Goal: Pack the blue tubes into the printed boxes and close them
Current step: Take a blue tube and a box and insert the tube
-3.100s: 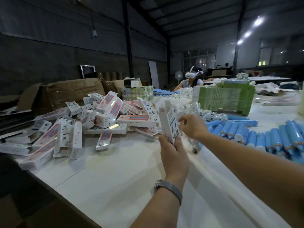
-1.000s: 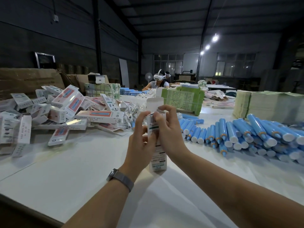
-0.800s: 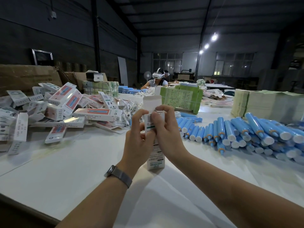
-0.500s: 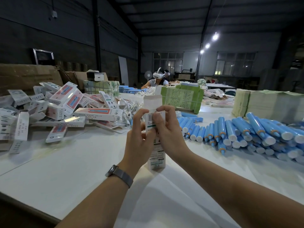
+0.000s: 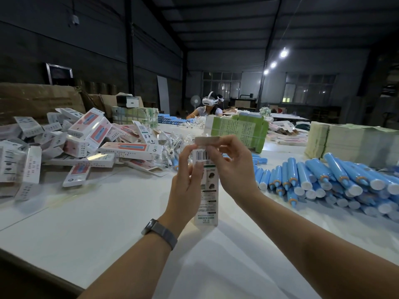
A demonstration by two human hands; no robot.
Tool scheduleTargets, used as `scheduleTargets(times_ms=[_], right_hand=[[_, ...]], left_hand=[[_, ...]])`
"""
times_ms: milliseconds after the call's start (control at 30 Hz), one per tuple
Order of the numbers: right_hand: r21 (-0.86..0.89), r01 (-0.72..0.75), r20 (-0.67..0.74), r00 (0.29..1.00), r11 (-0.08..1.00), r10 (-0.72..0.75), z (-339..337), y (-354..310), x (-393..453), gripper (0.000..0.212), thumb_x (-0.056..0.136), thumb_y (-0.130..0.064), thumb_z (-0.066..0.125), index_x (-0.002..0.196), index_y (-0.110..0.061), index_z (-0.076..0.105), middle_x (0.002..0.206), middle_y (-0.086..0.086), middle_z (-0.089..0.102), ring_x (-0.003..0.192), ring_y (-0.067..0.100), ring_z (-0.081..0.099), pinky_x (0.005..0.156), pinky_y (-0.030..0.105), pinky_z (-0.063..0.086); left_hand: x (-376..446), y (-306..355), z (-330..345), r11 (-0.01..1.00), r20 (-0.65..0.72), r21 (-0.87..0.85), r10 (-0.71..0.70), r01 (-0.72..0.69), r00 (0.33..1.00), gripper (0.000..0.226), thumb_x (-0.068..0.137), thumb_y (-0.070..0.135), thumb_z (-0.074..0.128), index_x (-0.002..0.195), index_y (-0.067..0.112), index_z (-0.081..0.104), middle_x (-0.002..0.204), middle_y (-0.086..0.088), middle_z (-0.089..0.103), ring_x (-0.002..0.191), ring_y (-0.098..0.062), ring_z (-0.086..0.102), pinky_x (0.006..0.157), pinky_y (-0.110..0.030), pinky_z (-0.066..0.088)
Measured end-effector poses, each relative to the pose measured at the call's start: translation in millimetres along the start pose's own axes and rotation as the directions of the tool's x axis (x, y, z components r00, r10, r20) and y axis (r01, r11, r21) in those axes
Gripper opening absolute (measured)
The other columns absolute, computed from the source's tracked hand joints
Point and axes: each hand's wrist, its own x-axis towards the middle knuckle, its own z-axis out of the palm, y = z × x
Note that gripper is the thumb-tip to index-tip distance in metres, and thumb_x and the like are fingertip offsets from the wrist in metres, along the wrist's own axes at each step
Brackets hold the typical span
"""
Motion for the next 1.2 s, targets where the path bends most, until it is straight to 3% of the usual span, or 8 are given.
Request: scheduleTargets(times_ms=[167,333,433,600,700,800,1033,1200], right_hand=[[-0.123,0.083,0.047,0.996,0.989,-0.078,-3.8,-2.7,1.6,0.038,0.09,-0.016,0.07,0.111,-0.041,0.051,0.097,-0.004,0.064,0.085,0.007,0.062,0.072,0.026,0.055],[-0.281,0.156,0.159,0.981,0.947,-0.114,-9.9,0.5,-0.6,0.018,0.089,-0.01,0.07,0.103,-0.022,0.071,0.101,-0.011,0.059,0.093,0.008,0.062,0.074,0.021,0.051],[-0.252,0.126,0.176,0.981,0.959,-0.082,-11.7,-3.6,-0.8,0.019,0.084,-0.011,0.071,0.098,-0.024,0.071,0.1,-0.008,0.06,0.094,0.009,0.061,0.078,0.026,0.053],[-0.174,0.09,0.119,0.99,0.981,-0.07,-1.0,-10.8,-0.7,0.005,0.081,-0.017,0.064,0.082,-0.014,0.068,0.095,-0.005,0.062,0.092,0.009,0.062,0.08,0.032,0.052],[-0.129,0.065,0.095,0.994,0.989,-0.053,4.9,-6.9,-6.2,0.003,0.082,-0.016,0.065,0.084,-0.018,0.067,0.099,-0.008,0.068,0.097,0.008,0.064,0.081,0.032,0.051],[-0.103,0.057,0.091,0.995,0.993,-0.047,8.2,-1.5,-9.7,0.013,0.083,-0.006,0.068,0.092,-0.016,0.066,0.104,-0.009,0.07,0.099,0.008,0.065,0.079,0.028,0.051],[-0.065,0.008,0.12,0.993,0.998,0.0,-0.1,-4.1,-4.3,0.025,0.085,0.007,0.066,0.087,-0.018,0.069,0.104,-0.004,0.072,0.094,0.012,0.069,0.074,0.025,0.056],[-0.131,0.024,0.079,0.997,0.991,-0.013,5.8,-5.2,-5.4,0.029,0.084,0.005,0.067,0.082,-0.024,0.067,0.1,-0.003,0.072,0.096,0.016,0.067,0.084,0.04,0.057]], left_hand=[[-0.9,2.3,0.2,0.998,0.029,-0.048,-0.031,0.032,0.999,0.034,0.099,0.046,0.038,0.124,0.068,0.032,0.103,0.018,0.071,0.089,-0.019,0.073,0.082,-0.058,0.057],[0.9,1.9,-0.8,0.994,0.002,-0.074,-0.078,0.078,0.997,0.044,0.094,0.045,0.045,0.13,0.064,0.027,0.094,-0.009,0.073,0.086,-0.031,0.071,0.085,-0.062,0.054],[0.9,3.0,-0.7,0.996,0.005,-0.069,-0.064,0.064,0.998,0.042,0.095,0.044,0.042,0.122,0.074,0.033,0.092,-0.016,0.068,0.091,-0.04,0.065,0.085,-0.065,0.051],[1.4,3.8,-2.5,0.995,0.034,-0.068,-0.074,0.077,0.997,0.049,0.098,0.033,0.042,0.125,0.073,0.035,0.106,-0.019,0.067,0.096,-0.037,0.068,0.087,-0.065,0.053],[0.7,5.1,-4.8,0.995,0.043,-0.069,-0.064,0.067,0.997,0.062,0.104,0.011,0.039,0.128,0.068,0.036,0.107,-0.019,0.065,0.097,-0.04,0.066,0.086,-0.066,0.052],[2.2,5.3,-6.1,0.993,0.033,-0.081,-0.079,0.082,0.996,0.059,0.106,0.007,0.04,0.129,0.061,0.041,0.111,-0.029,0.062,0.1,-0.047,0.063,0.085,-0.068,0.051],[2.1,6.3,-5.4,0.992,0.053,-0.11,-0.05,0.055,0.997,0.045,0.106,0.01,0.042,0.125,0.051,0.04,0.124,-0.002,0.064,0.109,-0.027,0.066,0.082,-0.039,0.061],[1.7,3.4,-5.2,0.993,0.025,-0.103,-0.059,0.061,0.998,0.047,0.106,0.005,0.041,0.125,0.048,0.04,0.106,0.008,0.069,0.097,-0.027,0.069,0.079,-0.052,0.06]])
